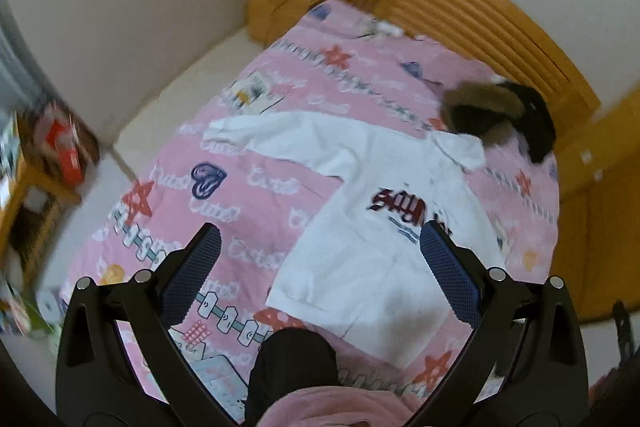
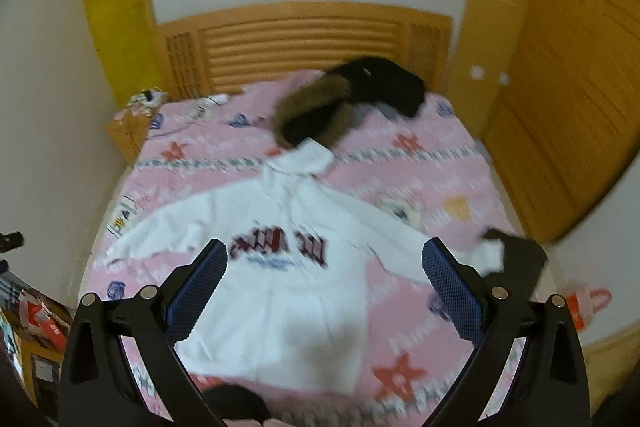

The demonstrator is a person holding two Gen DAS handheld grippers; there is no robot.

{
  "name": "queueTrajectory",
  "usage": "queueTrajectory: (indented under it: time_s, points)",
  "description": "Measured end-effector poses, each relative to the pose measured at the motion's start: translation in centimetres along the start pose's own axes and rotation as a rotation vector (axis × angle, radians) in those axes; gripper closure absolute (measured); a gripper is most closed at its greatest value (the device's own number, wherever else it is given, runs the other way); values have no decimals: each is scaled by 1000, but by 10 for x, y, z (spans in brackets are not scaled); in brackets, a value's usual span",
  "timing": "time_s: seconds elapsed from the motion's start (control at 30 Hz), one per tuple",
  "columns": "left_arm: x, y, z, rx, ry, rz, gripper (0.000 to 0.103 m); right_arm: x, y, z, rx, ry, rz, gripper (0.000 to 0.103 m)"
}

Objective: Fold large clothes
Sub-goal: 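Grasp the white hoodie's sleeve cuff with the left tool and lift it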

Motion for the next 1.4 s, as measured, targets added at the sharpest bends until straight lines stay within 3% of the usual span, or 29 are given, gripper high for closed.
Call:
queueTrajectory:
  time_s: [0.13, 0.23, 0.37, 0.47, 0.6, 0.7, 0.9, 1.03, 1.17, 1.3, 1.4]
  points:
    - [77, -77, -68, 10, 130, -107, 6, 62, -46, -76, -10, 22, 52, 8]
    - [115, -139, -105, 7, 207, -169, 6, 96, -86, -131, 86, 49, 107, 8]
    - [142, -233, -144, 21, 294, -231, 6, 115, -151, -201, 206, 113, 68, 8]
    - [147, -306, -173, -13, 412, -307, 6, 114, -207, -249, 262, 172, 29, 8]
    - [155, -396, -208, -84, 574, -332, 6, 107, -284, -321, 358, 222, 6, 8]
    - [157, -462, -237, -151, 757, -340, 6, 84, -350, -370, 426, 228, -39, 8]
    - [138, -582, -270, -359, 1093, -396, 6, 34, -436, -426, 498, 233, -123, 8]
    - [135, -624, -284, -473, 1226, -387, 6, 13, -462, -431, 522, 221, -131, 8]
    - [137, -645, -284, -481, 1227, -402, 6, -19, -483, -429, 546, 223, -164, 8]
    - [147, -637, -273, -503, 1193, -370, 6, -49, -494, -433, 576, 221, -219, 8]
    - [160, -632, -264, -498, 1130, -344, 26, -62, -490, -437, 592, 233, -230, 8]
Point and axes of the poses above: each gripper's, at about its wrist camera, not at the fingertips, and y roughly against the way its jaws point, z to its right, x to its top, the point moved 9 cm from there along -y, roughly the way its jaws point, and after that the axes turned 13 degrees about y, right-handed, at the moved point
